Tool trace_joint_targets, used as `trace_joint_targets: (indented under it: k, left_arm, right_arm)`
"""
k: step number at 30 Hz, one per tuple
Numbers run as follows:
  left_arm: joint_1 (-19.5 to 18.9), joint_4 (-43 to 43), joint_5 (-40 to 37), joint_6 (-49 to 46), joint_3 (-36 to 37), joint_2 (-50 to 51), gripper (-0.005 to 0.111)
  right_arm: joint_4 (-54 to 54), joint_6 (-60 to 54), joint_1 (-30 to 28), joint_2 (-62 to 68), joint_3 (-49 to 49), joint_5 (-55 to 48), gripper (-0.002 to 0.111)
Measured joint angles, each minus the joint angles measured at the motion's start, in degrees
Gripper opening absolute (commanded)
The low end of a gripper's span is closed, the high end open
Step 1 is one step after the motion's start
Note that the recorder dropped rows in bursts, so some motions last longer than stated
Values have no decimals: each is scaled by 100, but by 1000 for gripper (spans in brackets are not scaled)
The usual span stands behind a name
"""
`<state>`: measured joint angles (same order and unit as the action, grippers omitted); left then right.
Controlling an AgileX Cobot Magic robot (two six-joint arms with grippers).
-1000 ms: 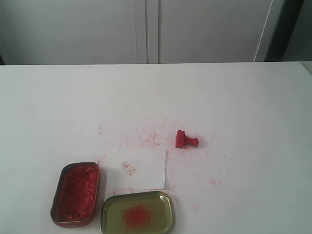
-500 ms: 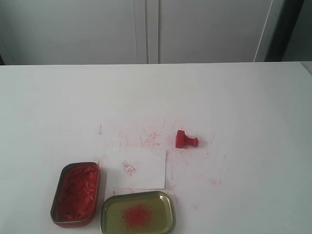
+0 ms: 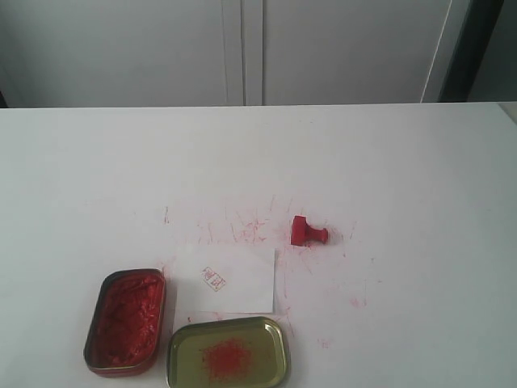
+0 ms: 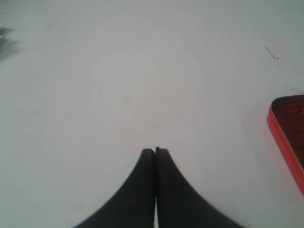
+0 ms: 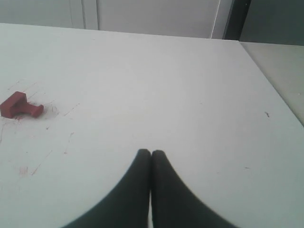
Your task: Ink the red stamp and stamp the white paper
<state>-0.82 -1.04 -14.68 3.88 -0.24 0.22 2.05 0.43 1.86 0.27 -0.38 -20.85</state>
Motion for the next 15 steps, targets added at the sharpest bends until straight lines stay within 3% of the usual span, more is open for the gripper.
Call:
trace_joint_targets:
  k: [15]
  left_arm:
    - [0, 0, 0, 0, 0, 0, 0]
  right_arm:
    - [0, 0, 48, 0, 12, 0, 0]
